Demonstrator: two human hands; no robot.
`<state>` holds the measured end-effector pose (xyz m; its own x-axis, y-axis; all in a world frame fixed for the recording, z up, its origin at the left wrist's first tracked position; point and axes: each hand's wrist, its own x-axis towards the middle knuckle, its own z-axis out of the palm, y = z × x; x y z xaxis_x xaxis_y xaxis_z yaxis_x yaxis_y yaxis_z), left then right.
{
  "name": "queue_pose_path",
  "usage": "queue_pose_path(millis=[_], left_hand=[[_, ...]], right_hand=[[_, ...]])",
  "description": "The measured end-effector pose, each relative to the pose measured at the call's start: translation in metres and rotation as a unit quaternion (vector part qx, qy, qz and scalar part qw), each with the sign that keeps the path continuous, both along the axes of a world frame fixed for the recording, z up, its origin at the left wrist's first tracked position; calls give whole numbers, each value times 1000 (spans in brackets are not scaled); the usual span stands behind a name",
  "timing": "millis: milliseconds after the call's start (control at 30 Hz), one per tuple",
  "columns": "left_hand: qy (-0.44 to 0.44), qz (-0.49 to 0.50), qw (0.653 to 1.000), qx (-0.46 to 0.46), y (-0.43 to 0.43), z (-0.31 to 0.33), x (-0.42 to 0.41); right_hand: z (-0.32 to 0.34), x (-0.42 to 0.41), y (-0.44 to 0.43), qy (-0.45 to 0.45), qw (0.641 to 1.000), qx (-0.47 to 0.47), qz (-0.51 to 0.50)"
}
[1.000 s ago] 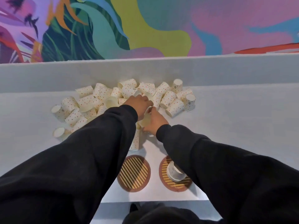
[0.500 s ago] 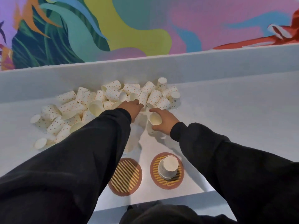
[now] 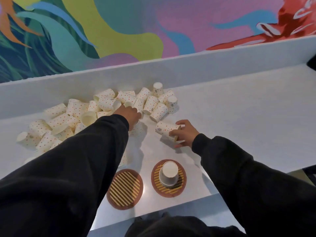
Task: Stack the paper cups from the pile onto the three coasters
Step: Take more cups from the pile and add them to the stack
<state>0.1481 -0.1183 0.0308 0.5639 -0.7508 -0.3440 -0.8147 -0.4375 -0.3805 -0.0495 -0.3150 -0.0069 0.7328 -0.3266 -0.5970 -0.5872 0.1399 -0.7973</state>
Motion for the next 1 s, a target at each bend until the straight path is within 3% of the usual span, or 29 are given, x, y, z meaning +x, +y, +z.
queue_pose_path(millis=[133, 267, 433, 600, 733, 833, 1000], left_hand=[[88, 62, 984, -139, -1, 5, -14], [210, 128, 905, -347, 2, 26, -35], [385, 174, 744, -517, 26, 59, -84], [486, 167, 644, -567, 44, 65, -135], [523, 200, 541, -627, 39, 58, -161], [543, 231, 485, -645, 29, 46, -172], [624, 297, 281, -666, 16, 48, -188]], right_hand=[[1, -10, -7, -11, 996, 86, -37], [14, -27, -8, -63, 994, 65, -57], [40, -57, -3, -136, 977, 139, -87], [63, -89, 17, -177, 970, 157, -59], [68, -103, 27, -197, 956, 194, -101], [70, -107, 32, -207, 953, 193, -105], [74, -108, 36, -212, 959, 153, -113]])
